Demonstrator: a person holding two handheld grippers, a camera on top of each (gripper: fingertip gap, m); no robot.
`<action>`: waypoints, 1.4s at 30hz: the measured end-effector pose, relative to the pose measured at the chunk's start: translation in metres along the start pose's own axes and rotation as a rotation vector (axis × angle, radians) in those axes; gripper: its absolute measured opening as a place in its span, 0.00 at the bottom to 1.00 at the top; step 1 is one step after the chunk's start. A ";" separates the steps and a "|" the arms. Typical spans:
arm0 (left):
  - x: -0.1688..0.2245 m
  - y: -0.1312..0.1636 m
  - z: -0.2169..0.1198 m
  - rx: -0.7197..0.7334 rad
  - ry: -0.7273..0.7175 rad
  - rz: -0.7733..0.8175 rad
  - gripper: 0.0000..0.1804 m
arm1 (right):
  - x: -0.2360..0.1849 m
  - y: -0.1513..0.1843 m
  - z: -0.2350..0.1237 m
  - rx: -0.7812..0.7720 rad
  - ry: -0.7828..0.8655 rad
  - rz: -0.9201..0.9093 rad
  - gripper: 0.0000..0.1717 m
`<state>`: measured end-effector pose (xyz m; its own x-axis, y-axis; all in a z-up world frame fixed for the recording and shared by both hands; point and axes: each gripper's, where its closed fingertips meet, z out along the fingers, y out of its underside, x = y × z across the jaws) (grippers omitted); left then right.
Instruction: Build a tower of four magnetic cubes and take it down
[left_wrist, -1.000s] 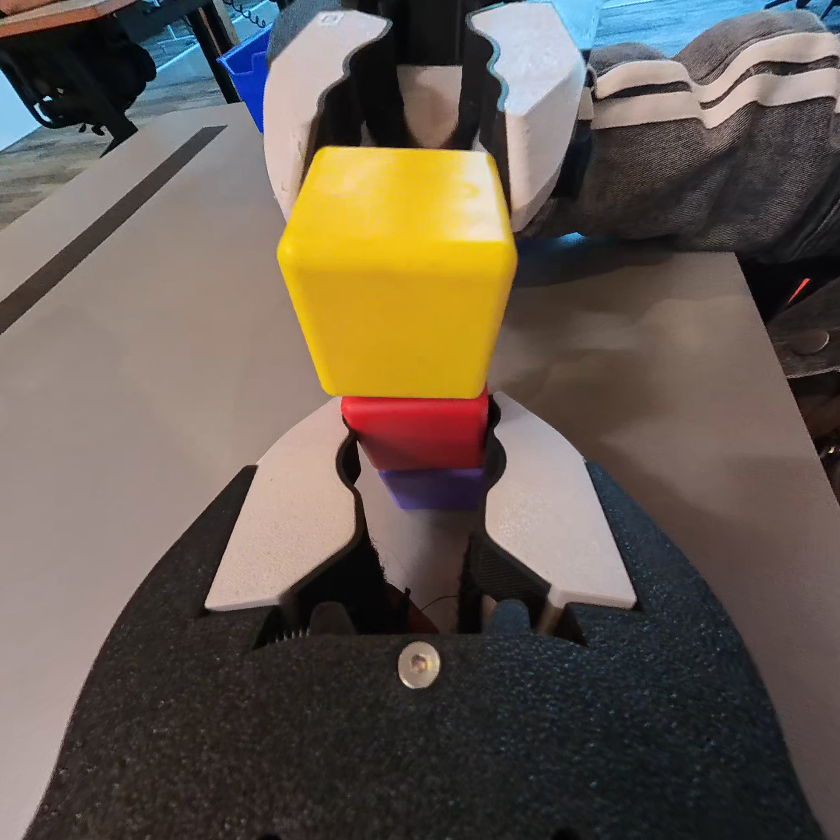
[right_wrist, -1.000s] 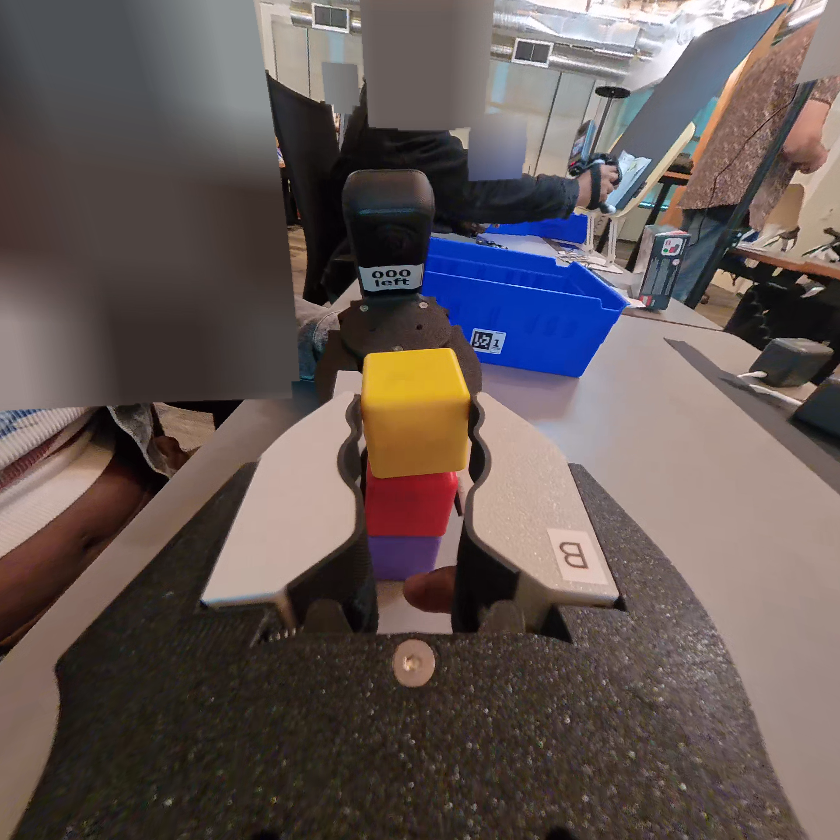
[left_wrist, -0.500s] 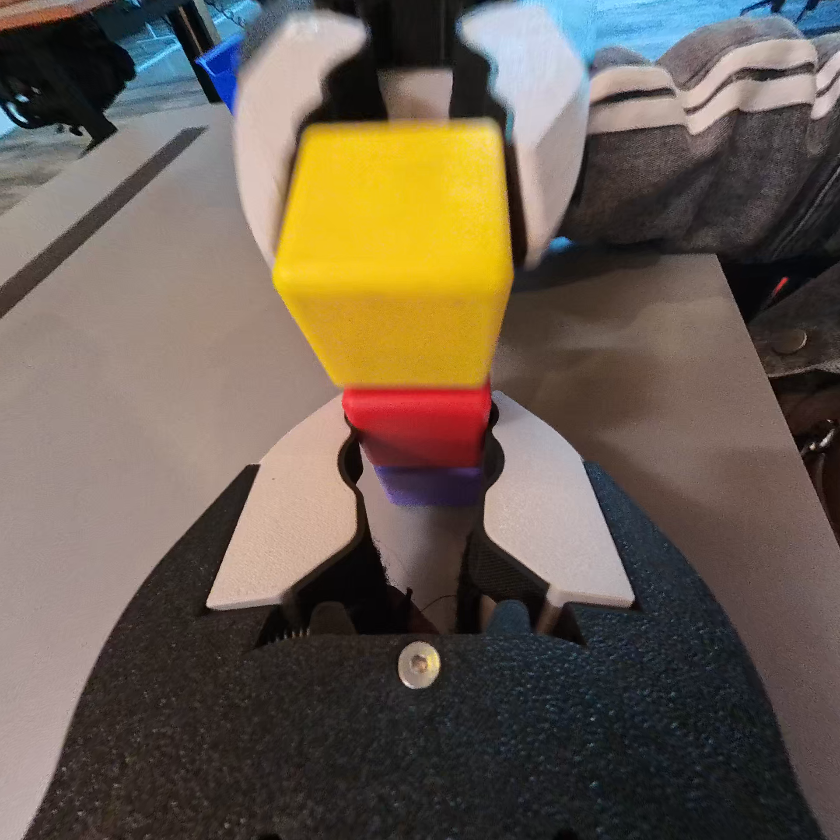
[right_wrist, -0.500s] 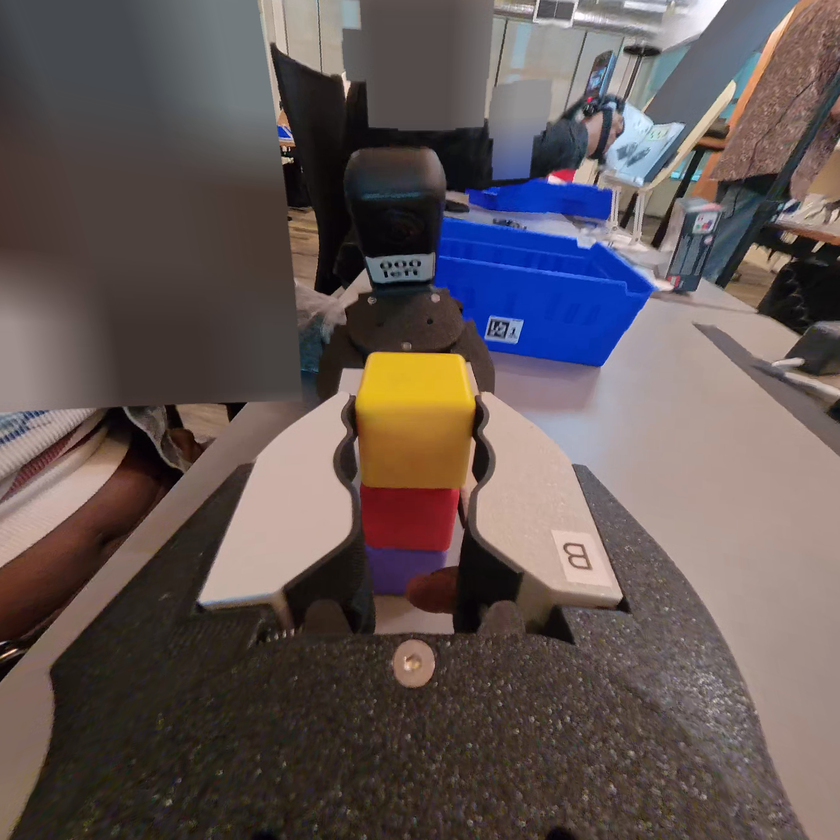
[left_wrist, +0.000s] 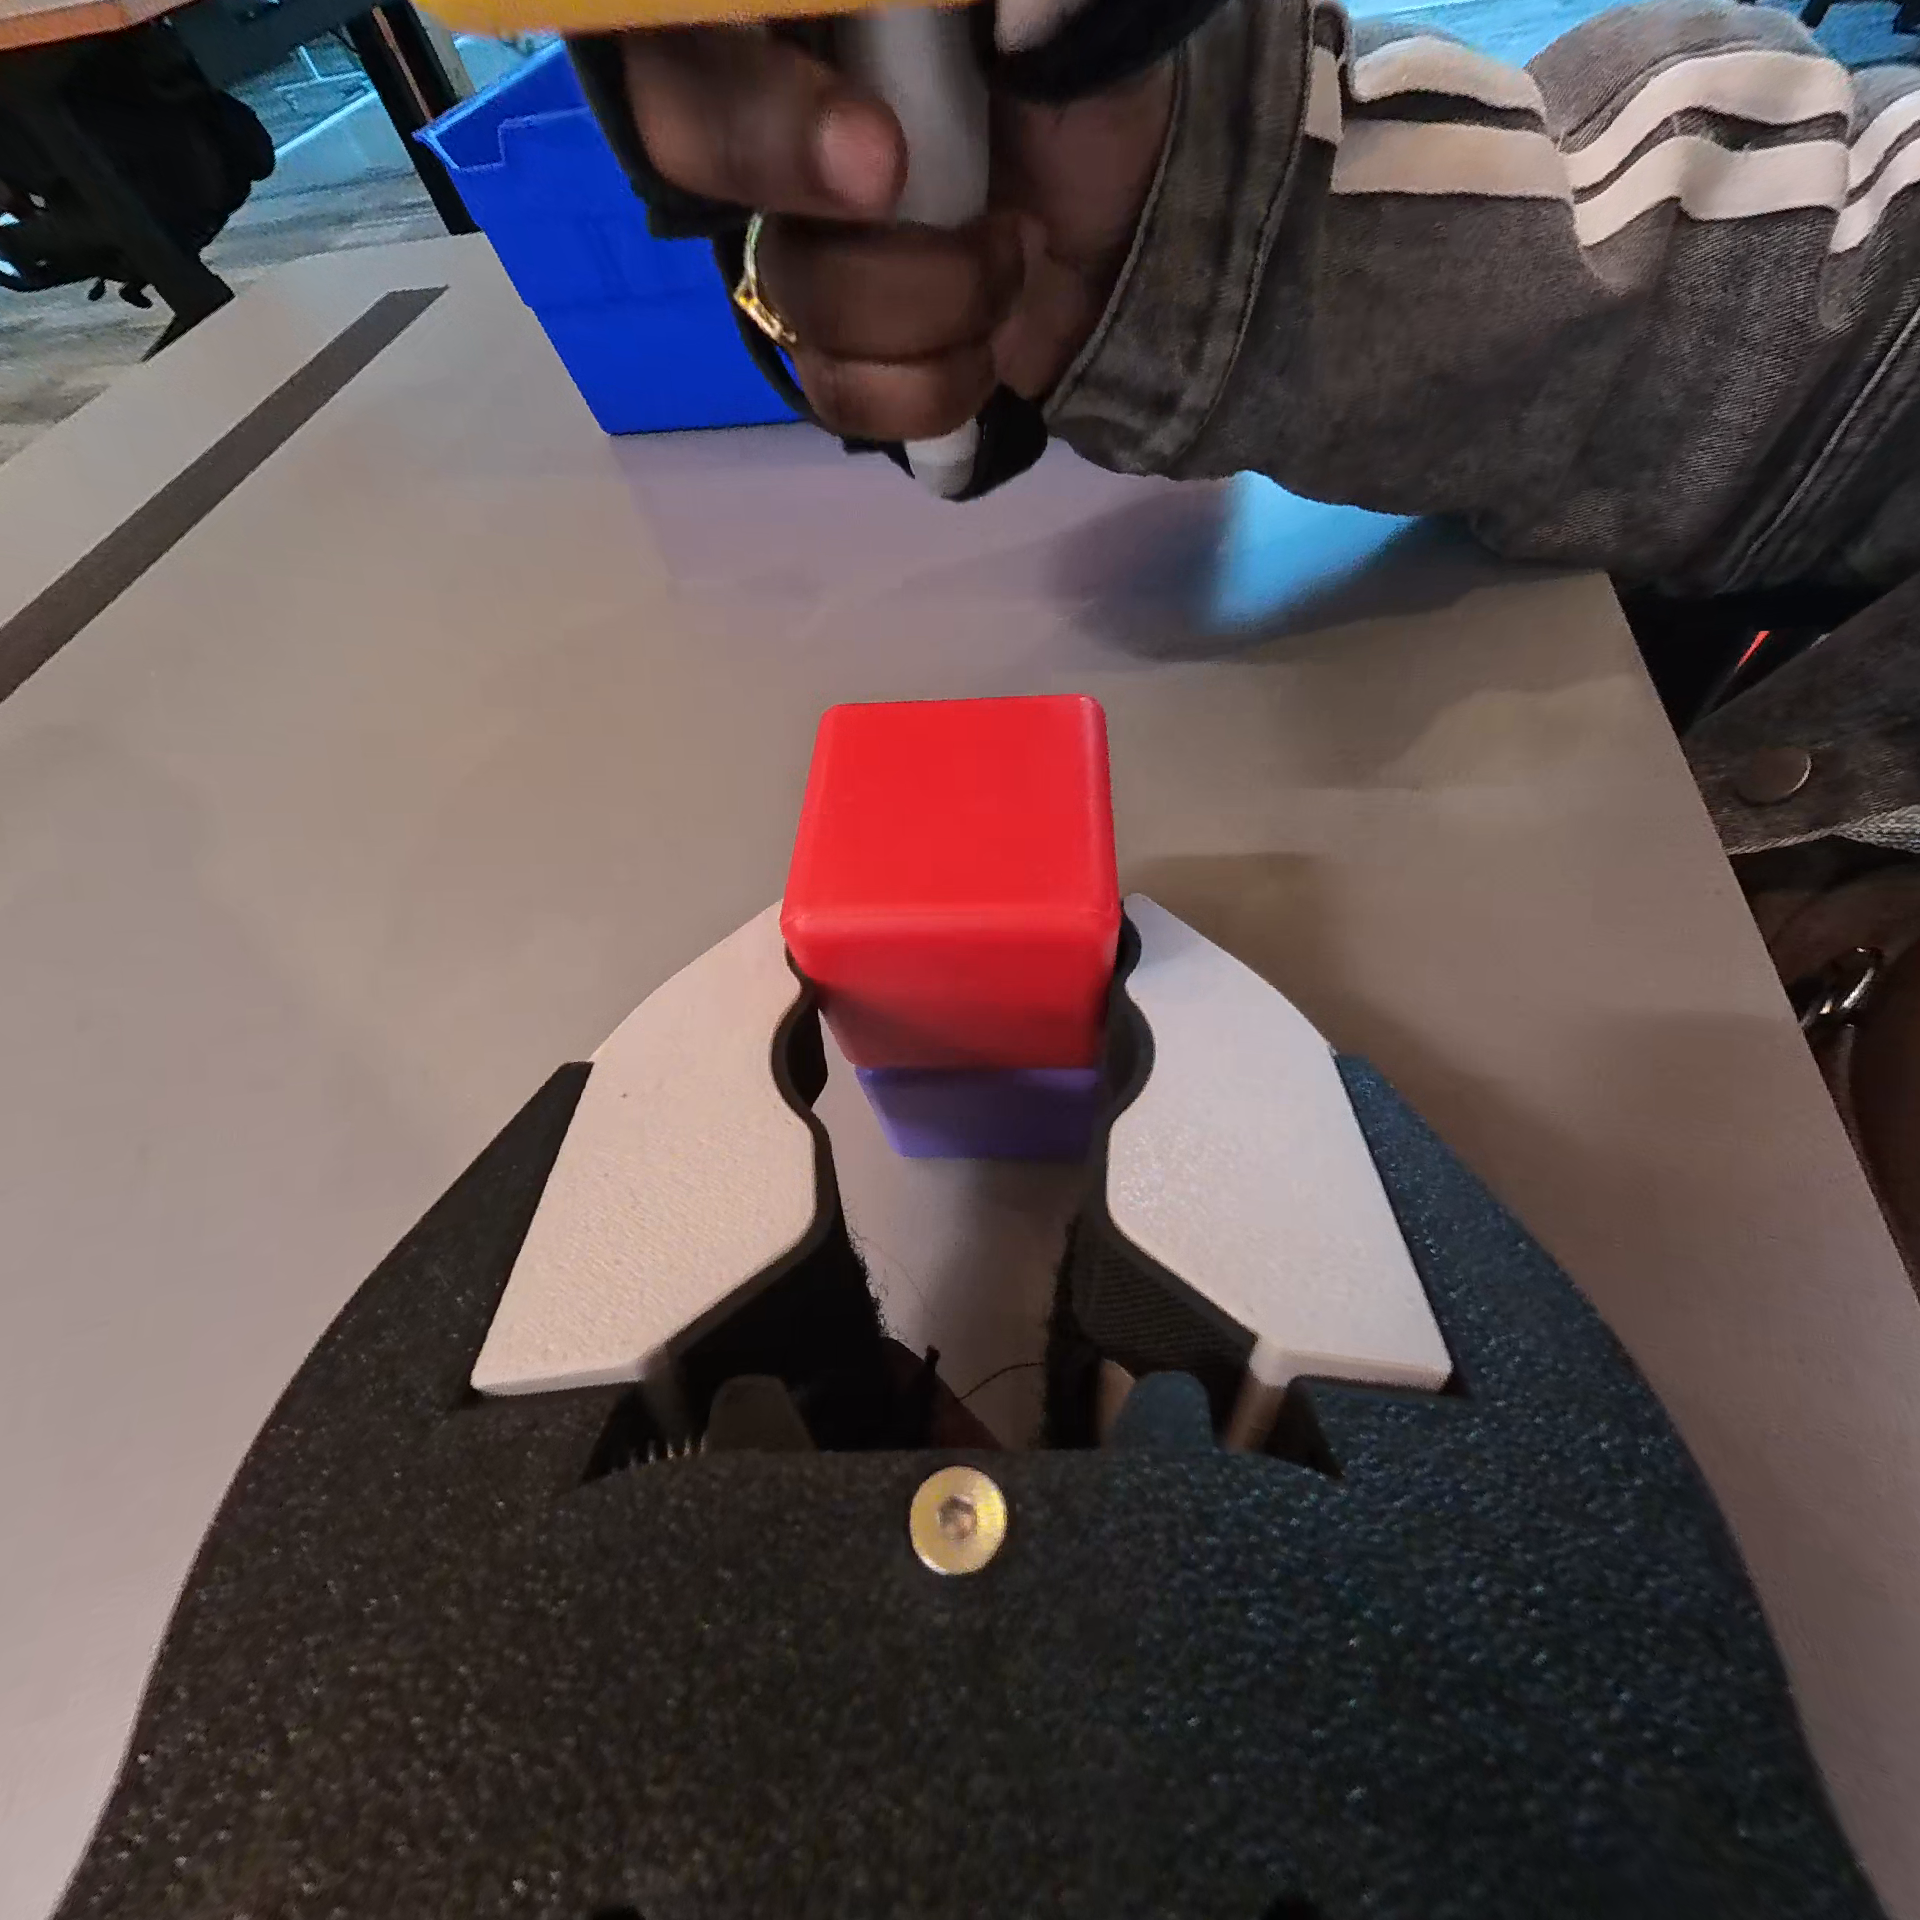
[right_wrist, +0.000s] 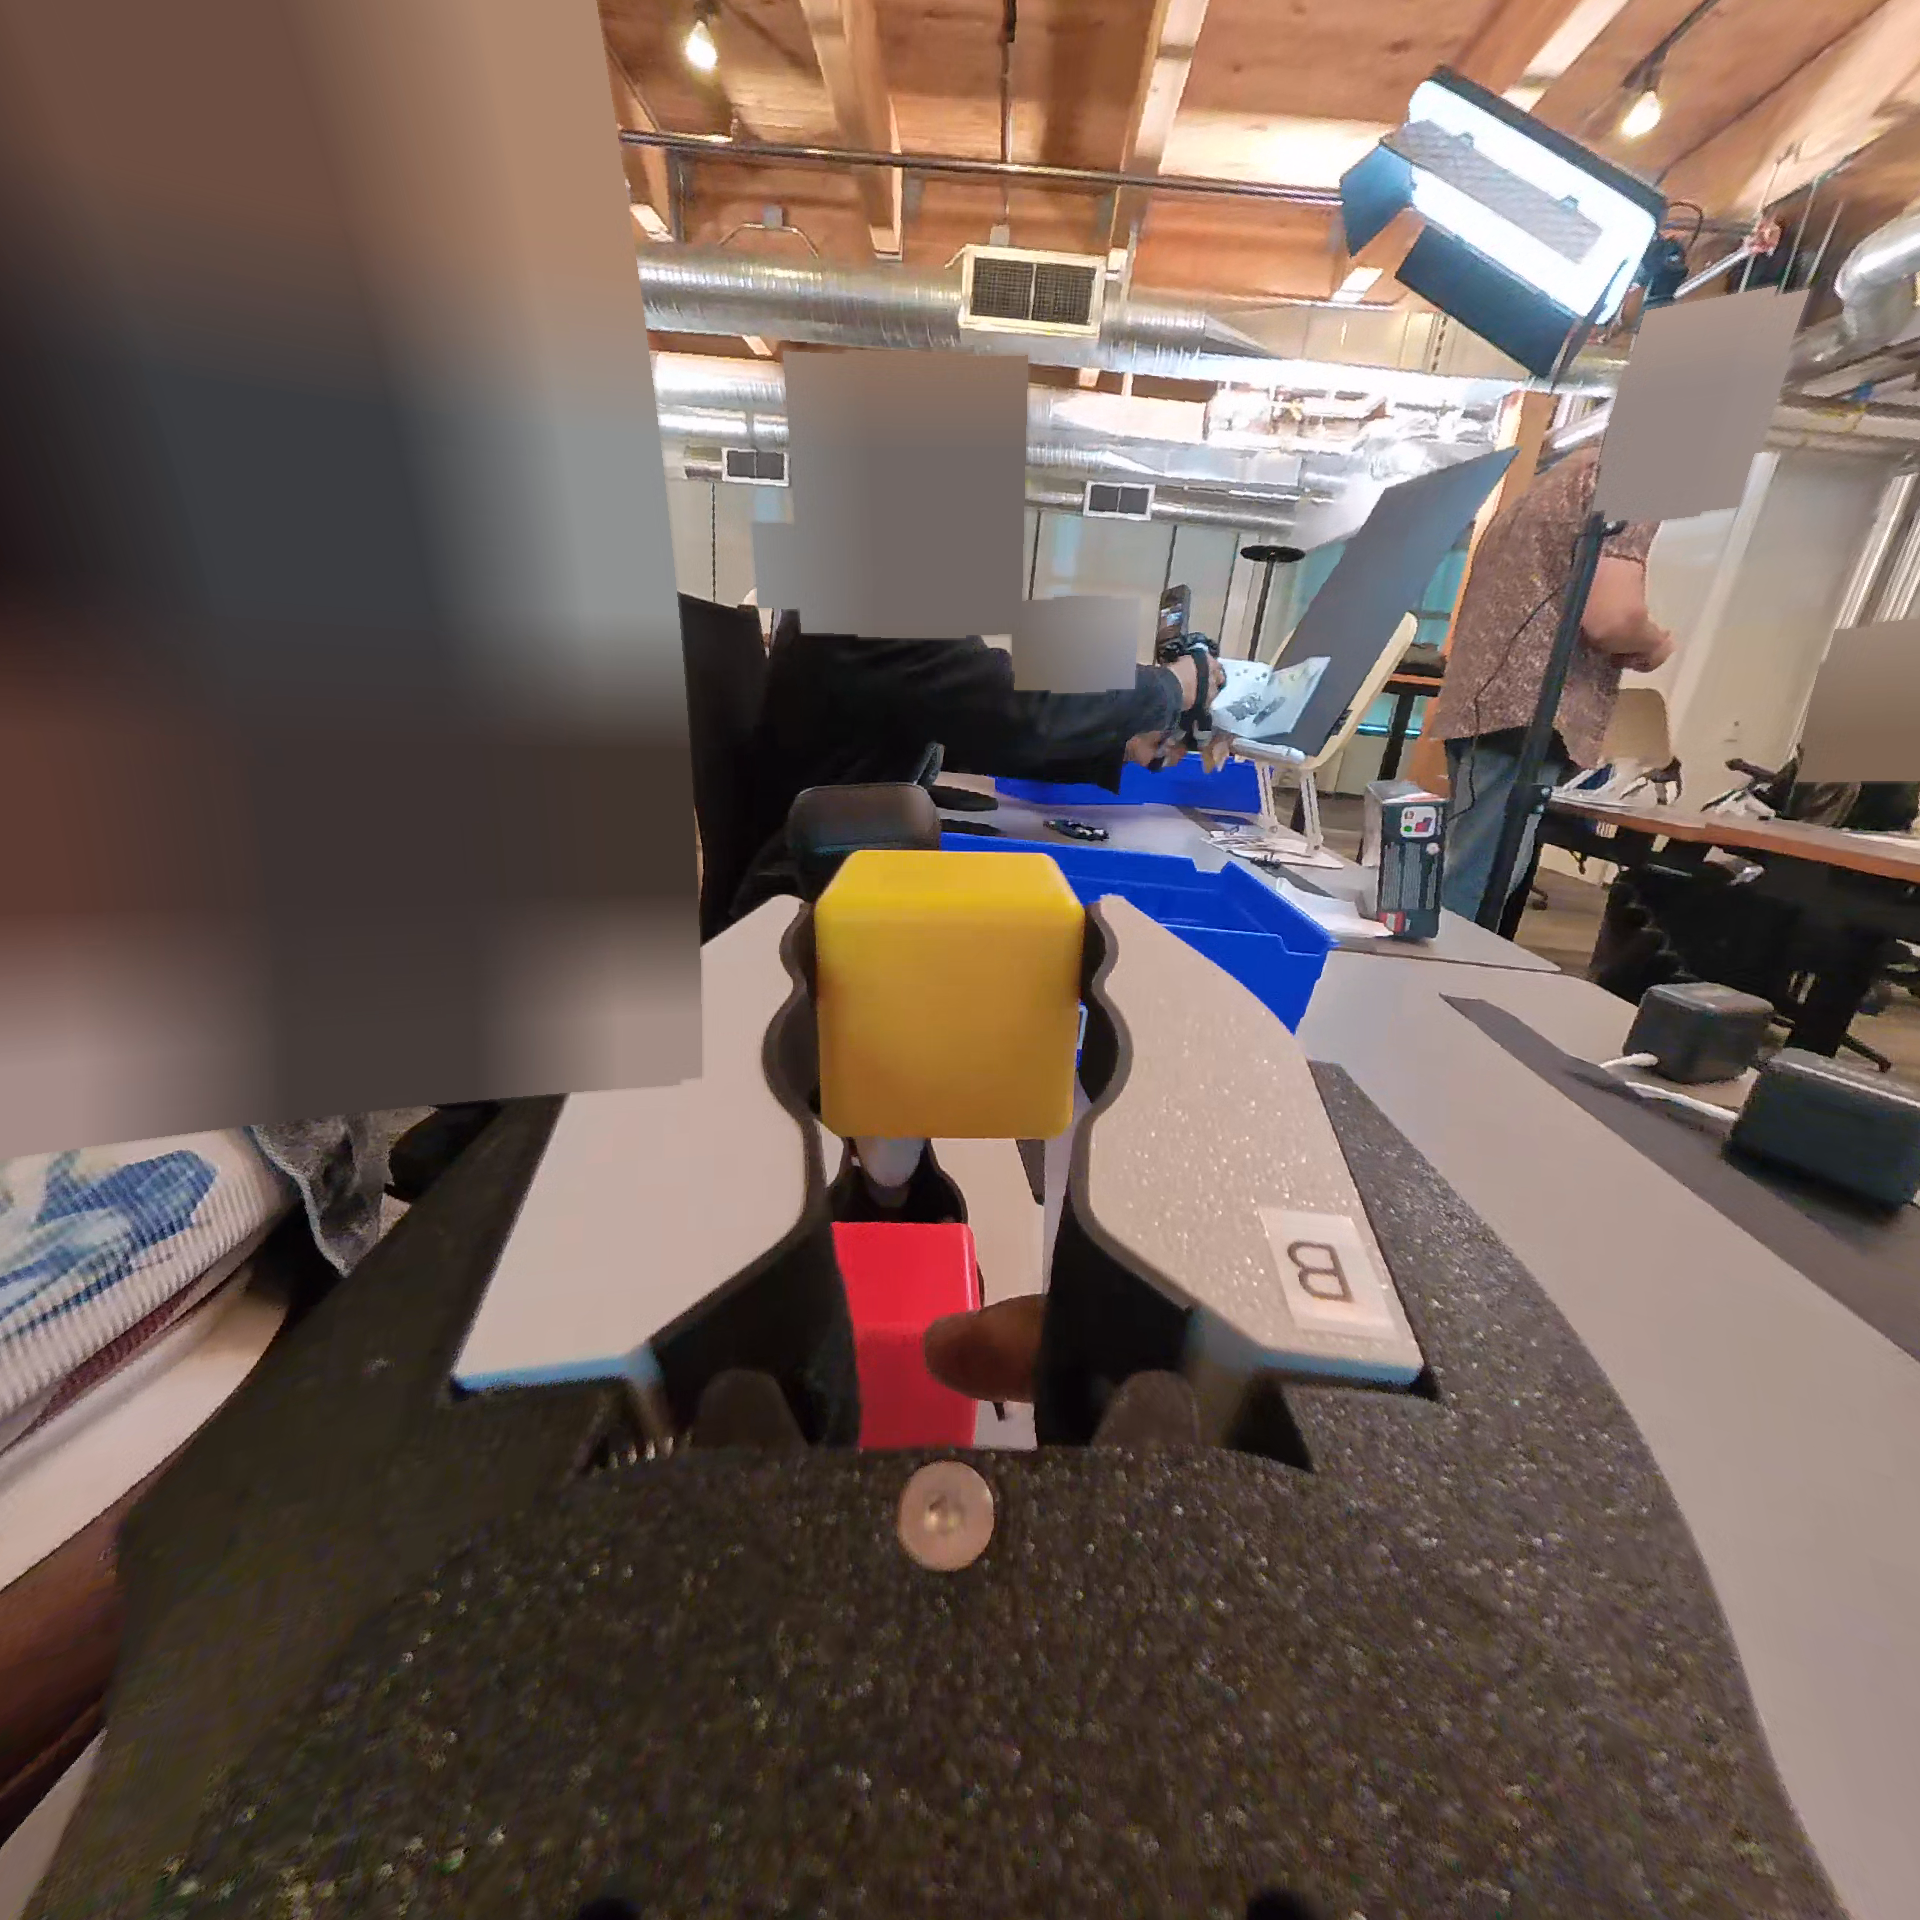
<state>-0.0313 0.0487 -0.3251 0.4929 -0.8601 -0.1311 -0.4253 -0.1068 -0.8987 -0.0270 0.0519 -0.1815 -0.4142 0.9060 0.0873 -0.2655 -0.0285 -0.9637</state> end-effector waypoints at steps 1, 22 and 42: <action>0.000 0.000 0.000 0.000 0.001 -0.002 0.28 | 0.001 0.002 0.001 0.004 0.006 0.008 0.28; 0.000 0.000 0.001 0.000 0.004 -0.009 0.28 | -0.008 0.069 0.014 -0.106 -0.012 0.115 0.28; 0.001 0.000 0.002 -0.001 0.026 -0.020 0.28 | -0.010 0.073 0.009 -0.106 -0.033 0.083 0.28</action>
<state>-0.0297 0.0484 -0.3262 0.4816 -0.8704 -0.1024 -0.4161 -0.1242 -0.9008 -0.0502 0.0373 -0.2508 -0.4599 0.8879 0.0132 -0.1370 -0.0563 -0.9890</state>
